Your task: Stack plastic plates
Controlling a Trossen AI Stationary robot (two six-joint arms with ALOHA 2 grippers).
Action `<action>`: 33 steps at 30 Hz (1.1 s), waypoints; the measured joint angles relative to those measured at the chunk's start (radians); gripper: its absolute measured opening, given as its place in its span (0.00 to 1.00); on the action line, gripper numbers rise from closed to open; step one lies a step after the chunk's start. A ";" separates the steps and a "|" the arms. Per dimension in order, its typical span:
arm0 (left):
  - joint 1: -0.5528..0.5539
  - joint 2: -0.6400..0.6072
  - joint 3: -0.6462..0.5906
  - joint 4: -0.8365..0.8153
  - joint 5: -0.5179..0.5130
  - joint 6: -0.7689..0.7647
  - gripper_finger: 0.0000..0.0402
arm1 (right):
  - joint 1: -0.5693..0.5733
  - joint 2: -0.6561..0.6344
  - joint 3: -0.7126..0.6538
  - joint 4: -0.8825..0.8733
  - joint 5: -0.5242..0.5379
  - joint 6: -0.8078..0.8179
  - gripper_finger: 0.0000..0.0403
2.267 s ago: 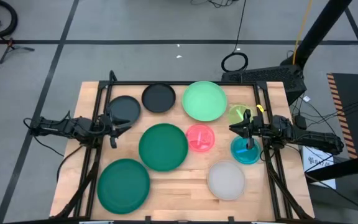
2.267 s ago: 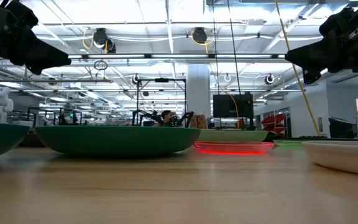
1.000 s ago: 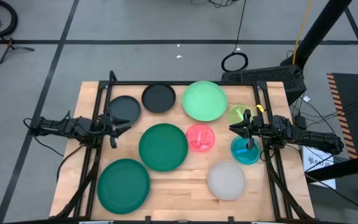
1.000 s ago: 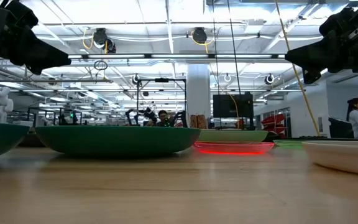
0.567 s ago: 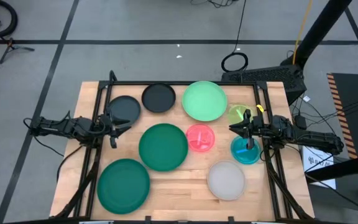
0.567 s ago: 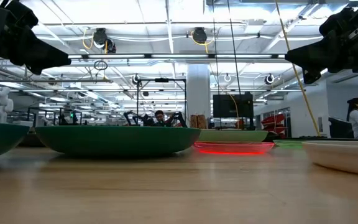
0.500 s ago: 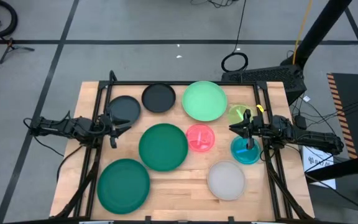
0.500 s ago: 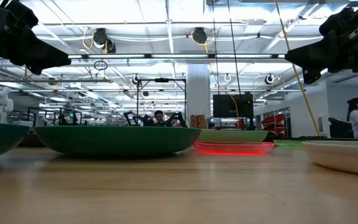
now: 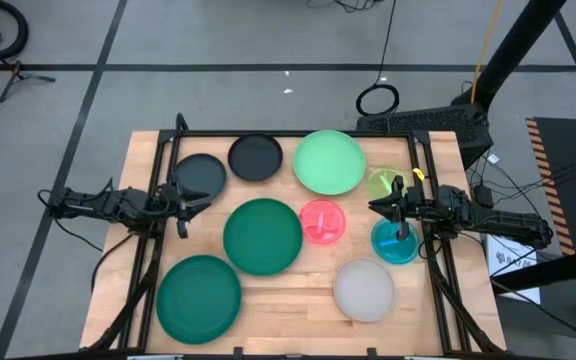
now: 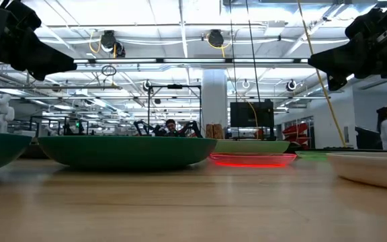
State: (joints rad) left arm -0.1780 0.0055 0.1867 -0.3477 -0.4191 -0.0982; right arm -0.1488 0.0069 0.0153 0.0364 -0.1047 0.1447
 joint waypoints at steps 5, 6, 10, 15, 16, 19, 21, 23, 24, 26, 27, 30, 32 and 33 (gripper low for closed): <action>0.000 0.000 0.000 0.000 0.000 0.000 0.35 | 0.000 0.000 0.000 0.000 0.000 0.000 0.11; 0.000 0.000 0.000 0.000 0.000 0.000 0.35 | 0.000 0.000 0.000 0.000 0.000 0.000 0.11; 0.000 0.000 0.000 0.000 0.000 0.000 0.35 | 0.000 0.000 0.000 0.000 0.000 0.000 0.11; 0.000 0.000 0.000 0.000 0.000 0.000 0.35 | 0.000 0.000 0.000 0.000 0.000 0.000 0.11; 0.000 0.000 0.000 0.000 0.000 0.000 0.35 | 0.000 0.000 0.000 0.000 0.000 0.000 0.11; 0.000 0.000 0.000 0.000 0.000 0.000 0.35 | 0.000 0.000 0.000 0.000 0.000 0.000 0.11; 0.000 0.000 0.000 0.000 0.000 0.000 0.35 | 0.000 0.000 0.000 0.000 0.000 0.000 0.11; 0.000 0.000 0.000 0.000 0.000 0.000 0.35 | 0.000 0.000 0.000 0.000 0.000 0.000 0.11; 0.000 0.000 0.000 0.000 0.000 0.000 0.35 | 0.000 0.000 0.000 0.000 0.000 0.000 0.11; 0.000 0.000 0.000 0.000 0.000 0.000 0.35 | 0.000 0.000 0.000 0.000 0.000 0.000 0.11; 0.000 0.000 0.000 0.000 0.000 0.003 0.35 | 0.000 0.000 0.000 0.000 0.000 0.000 0.11; 0.000 0.000 0.000 0.000 0.000 0.069 0.35 | 0.000 0.000 0.000 0.000 0.000 0.000 0.11; 0.000 0.000 0.000 0.000 0.000 0.109 0.35 | 0.000 0.000 0.000 0.000 0.000 0.000 0.11; 0.000 0.000 0.000 0.000 0.000 0.121 0.35 | 0.000 0.000 0.000 0.000 0.000 0.000 0.11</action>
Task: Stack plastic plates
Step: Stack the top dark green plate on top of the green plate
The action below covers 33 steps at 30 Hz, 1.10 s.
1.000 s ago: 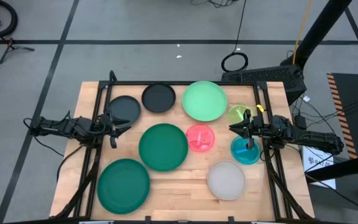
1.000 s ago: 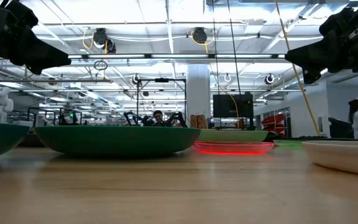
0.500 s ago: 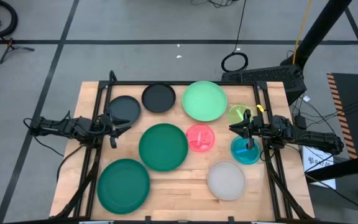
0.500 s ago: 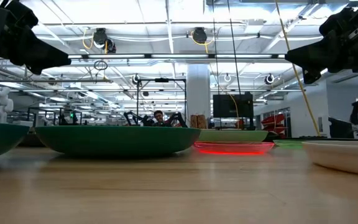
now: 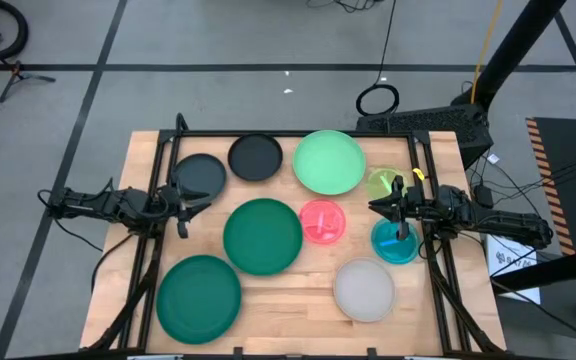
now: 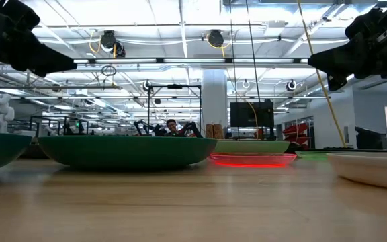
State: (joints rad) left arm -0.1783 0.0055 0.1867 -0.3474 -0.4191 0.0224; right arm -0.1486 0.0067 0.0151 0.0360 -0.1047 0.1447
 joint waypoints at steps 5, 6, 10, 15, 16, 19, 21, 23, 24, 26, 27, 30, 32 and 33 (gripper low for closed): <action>0.000 0.000 0.000 0.000 0.000 0.033 0.35 | 0.000 0.000 0.000 0.000 0.000 0.000 0.11; 0.000 0.000 0.000 0.000 0.000 0.032 0.35 | 0.000 0.000 0.000 0.000 0.000 0.000 0.11; 0.000 0.000 0.000 0.000 0.000 0.031 0.35 | 0.000 0.000 0.000 0.000 0.000 0.000 0.11; 0.000 0.000 0.000 0.065 0.039 -0.138 0.35 | 0.000 0.000 0.000 0.000 0.000 0.000 0.11; 0.000 0.000 0.000 0.086 0.064 -0.199 0.35 | 0.000 0.000 0.000 0.000 0.000 0.000 0.11; 0.000 0.000 0.000 0.168 0.070 -0.205 0.35 | 0.000 0.000 0.000 0.001 0.002 -0.015 0.11; 0.000 0.000 0.000 0.237 0.062 -0.176 0.35 | 0.000 0.000 0.000 0.002 0.004 -0.057 0.11; 0.000 0.001 0.000 0.299 0.061 -0.157 0.35 | 0.000 0.000 0.000 0.004 0.001 -0.081 0.11; 0.000 0.001 0.000 0.335 0.060 -0.149 0.35 | 0.000 0.000 0.000 0.005 0.001 -0.082 0.11; 0.000 0.001 0.000 0.392 0.059 -0.124 0.35 | 0.000 0.000 0.000 0.011 0.000 -0.080 0.11; 0.000 0.001 0.000 0.417 0.059 -0.104 0.35 | 0.000 0.000 0.000 0.014 -0.001 -0.078 0.11; 0.000 0.001 0.000 0.492 0.059 -0.029 0.35 | -0.001 0.005 0.000 0.055 0.019 -0.001 0.11; 0.000 0.001 0.000 0.518 0.058 0.014 0.35 | -0.004 0.016 0.013 0.062 0.085 0.060 0.11; 0.000 0.001 0.000 0.529 0.058 0.039 0.35 | -0.005 0.028 0.022 0.061 0.109 0.078 0.11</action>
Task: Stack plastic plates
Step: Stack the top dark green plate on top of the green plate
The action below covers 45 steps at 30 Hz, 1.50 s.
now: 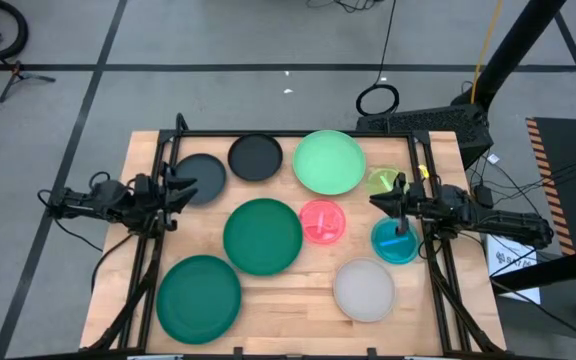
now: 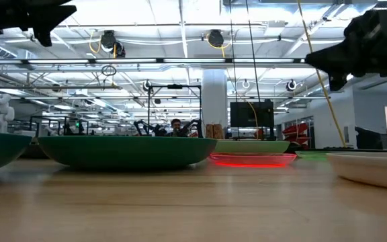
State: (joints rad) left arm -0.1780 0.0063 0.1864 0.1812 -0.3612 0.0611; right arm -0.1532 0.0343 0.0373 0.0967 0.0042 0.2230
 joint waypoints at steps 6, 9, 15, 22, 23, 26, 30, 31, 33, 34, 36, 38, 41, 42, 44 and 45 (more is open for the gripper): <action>0.000 0.000 0.000 0.013 -0.024 0.073 0.35 | 0.000 0.114 0.072 0.034 0.019 0.019 0.11; 0.000 0.000 0.000 0.020 -0.034 0.081 0.35 | 0.000 0.201 0.092 0.090 0.020 0.019 0.11; 0.000 0.000 0.000 0.109 -0.072 0.187 0.35 | 0.000 0.393 0.155 0.188 0.020 0.019 0.11; 0.001 0.000 0.000 0.130 -0.162 0.296 0.35 | 0.000 0.612 0.306 0.190 0.019 0.001 0.11; 0.001 0.000 0.000 0.130 -0.165 0.304 0.35 | 0.000 0.639 0.328 0.189 0.019 -0.001 0.11; 0.001 0.000 0.000 0.143 -0.168 0.311 0.35 | 0.000 0.706 0.392 0.171 0.018 0.000 0.11; 0.001 0.000 0.000 0.170 -0.168 0.287 0.35 | 0.000 0.786 0.462 0.134 0.017 0.000 0.11; 0.001 0.000 0.000 0.164 -0.168 0.272 0.35 | 0.000 0.806 0.477 0.136 0.017 0.000 0.11; 0.001 0.000 0.000 0.160 -0.168 0.246 0.35 | 0.004 0.845 0.504 0.139 0.009 0.000 0.11; 0.001 0.000 0.000 0.161 -0.168 0.241 0.35 | 0.005 0.865 0.519 0.138 -0.004 0.000 0.11; 0.001 0.000 0.000 0.161 -0.168 0.232 0.35 | 0.009 0.907 0.548 0.138 -0.018 0.000 0.11; 0.001 0.000 0.000 0.167 -0.168 0.228 0.35 | 0.012 0.949 0.576 0.138 -0.034 -0.005 0.11; 0.001 0.000 0.000 0.165 -0.168 0.228 0.35 | 0.013 1.014 0.612 0.138 -0.035 -0.016 0.11; 0.001 0.000 0.000 0.166 -0.168 0.229 0.35 | 0.013 1.038 0.624 0.137 -0.035 -0.027 0.11; 0.001 0.000 0.000 0.168 -0.168 0.229 0.35 | 0.011 1.082 0.647 0.136 -0.033 -0.052 0.11; 0.001 0.000 0.000 0.168 -0.169 0.229 0.35 | 0.011 1.105 0.661 0.134 -0.033 -0.063 0.11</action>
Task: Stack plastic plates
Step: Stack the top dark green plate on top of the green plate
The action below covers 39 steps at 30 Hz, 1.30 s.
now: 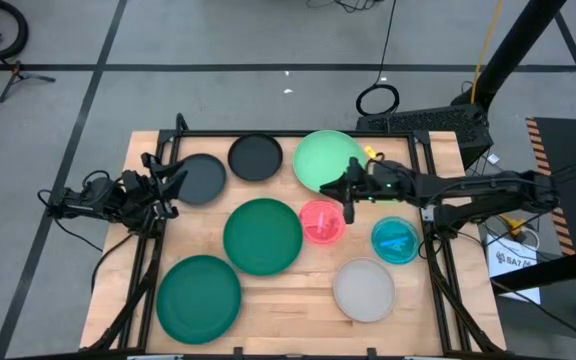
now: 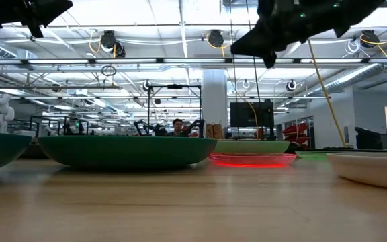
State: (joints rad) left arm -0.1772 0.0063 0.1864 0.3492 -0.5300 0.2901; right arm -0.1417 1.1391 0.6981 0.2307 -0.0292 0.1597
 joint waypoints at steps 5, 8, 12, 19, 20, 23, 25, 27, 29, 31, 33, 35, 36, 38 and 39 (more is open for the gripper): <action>0.000 0.000 0.000 -0.005 -0.001 0.001 0.35 | 0.000 0.103 0.072 0.004 0.001 -0.074 0.11; 0.000 0.000 0.000 -0.006 -0.003 0.012 0.35 | -0.002 0.164 0.119 0.001 0.001 -0.118 0.11; 0.000 0.000 0.000 -0.003 -0.017 0.044 0.35 | -0.013 0.242 0.189 0.001 0.002 -0.178 0.11; 0.000 0.000 0.000 0.011 -0.032 0.082 0.35 | -0.034 0.369 0.322 -0.088 0.002 -0.206 0.11; 0.000 0.000 0.000 0.011 -0.032 0.082 0.35 | -0.036 0.386 0.341 -0.107 0.002 -0.207 0.11; 0.000 0.000 0.000 0.005 -0.031 0.102 0.35 | -0.041 0.432 0.388 -0.148 0.002 -0.229 0.11; 0.000 0.000 0.000 0.002 -0.032 0.121 0.35 | -0.041 0.460 0.404 -0.153 0.002 -0.253 0.11; 0.000 0.000 0.000 0.011 -0.032 0.139 0.35 | -0.042 0.485 0.414 -0.152 0.002 -0.276 0.11; 0.000 0.000 0.000 0.024 -0.032 0.150 0.35 | -0.043 0.507 0.418 -0.154 0.002 -0.314 0.11; 0.000 0.000 0.000 0.025 -0.032 0.161 0.35 | -0.045 0.528 0.419 -0.151 0.002 -0.356 0.11; 0.000 0.000 0.000 0.027 -0.032 0.184 0.35 | -0.045 0.549 0.419 -0.142 0.002 -0.378 0.11; 0.000 0.000 0.000 0.028 -0.032 0.198 0.35 | -0.045 0.568 0.419 -0.140 0.002 -0.380 0.11; 0.000 0.000 0.000 0.028 -0.032 0.202 0.35 | -0.045 0.578 0.420 -0.135 0.002 -0.378 0.11; 0.000 0.000 0.000 0.037 -0.032 0.217 0.35 | -0.045 0.596 0.420 -0.130 0.002 -0.368 0.11; 0.000 0.000 0.000 0.042 -0.032 0.226 0.35 | -0.045 0.605 0.420 -0.129 0.002 -0.358 0.11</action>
State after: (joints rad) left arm -0.1772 0.0063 0.1864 0.3915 -0.5617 0.5164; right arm -0.1867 1.7440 1.1179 0.1013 -0.0269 -0.1986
